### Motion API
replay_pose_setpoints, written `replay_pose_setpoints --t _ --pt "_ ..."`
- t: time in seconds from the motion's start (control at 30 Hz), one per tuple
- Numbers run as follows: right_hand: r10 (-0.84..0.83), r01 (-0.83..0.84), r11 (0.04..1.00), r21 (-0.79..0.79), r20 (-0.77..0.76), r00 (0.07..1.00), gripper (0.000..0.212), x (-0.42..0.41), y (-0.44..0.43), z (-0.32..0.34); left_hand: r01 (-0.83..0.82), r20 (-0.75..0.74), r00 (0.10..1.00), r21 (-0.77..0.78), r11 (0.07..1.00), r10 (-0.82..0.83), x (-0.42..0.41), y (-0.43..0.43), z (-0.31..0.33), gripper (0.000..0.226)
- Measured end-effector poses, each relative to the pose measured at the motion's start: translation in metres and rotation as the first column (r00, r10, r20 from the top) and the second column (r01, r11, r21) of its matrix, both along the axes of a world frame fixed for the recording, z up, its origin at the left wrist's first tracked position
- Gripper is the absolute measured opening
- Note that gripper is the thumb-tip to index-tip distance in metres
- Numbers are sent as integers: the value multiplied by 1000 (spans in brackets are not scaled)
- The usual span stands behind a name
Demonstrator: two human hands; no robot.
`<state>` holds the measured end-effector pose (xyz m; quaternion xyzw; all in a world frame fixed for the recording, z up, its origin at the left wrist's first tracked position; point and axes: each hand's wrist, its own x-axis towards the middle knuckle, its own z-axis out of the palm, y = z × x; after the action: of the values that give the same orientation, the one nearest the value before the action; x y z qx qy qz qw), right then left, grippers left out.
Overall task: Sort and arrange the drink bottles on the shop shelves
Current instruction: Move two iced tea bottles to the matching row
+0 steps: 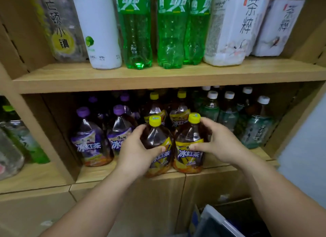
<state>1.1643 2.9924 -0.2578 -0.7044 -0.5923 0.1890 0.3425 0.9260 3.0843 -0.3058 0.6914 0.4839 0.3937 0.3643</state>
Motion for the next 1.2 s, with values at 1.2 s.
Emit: replay_pose_setpoints --t 1.2 --pt "-256 182 948 260 288 923 130 -44 -18 -82 266 -619 672 714 648 406 -3 28 -21 92"
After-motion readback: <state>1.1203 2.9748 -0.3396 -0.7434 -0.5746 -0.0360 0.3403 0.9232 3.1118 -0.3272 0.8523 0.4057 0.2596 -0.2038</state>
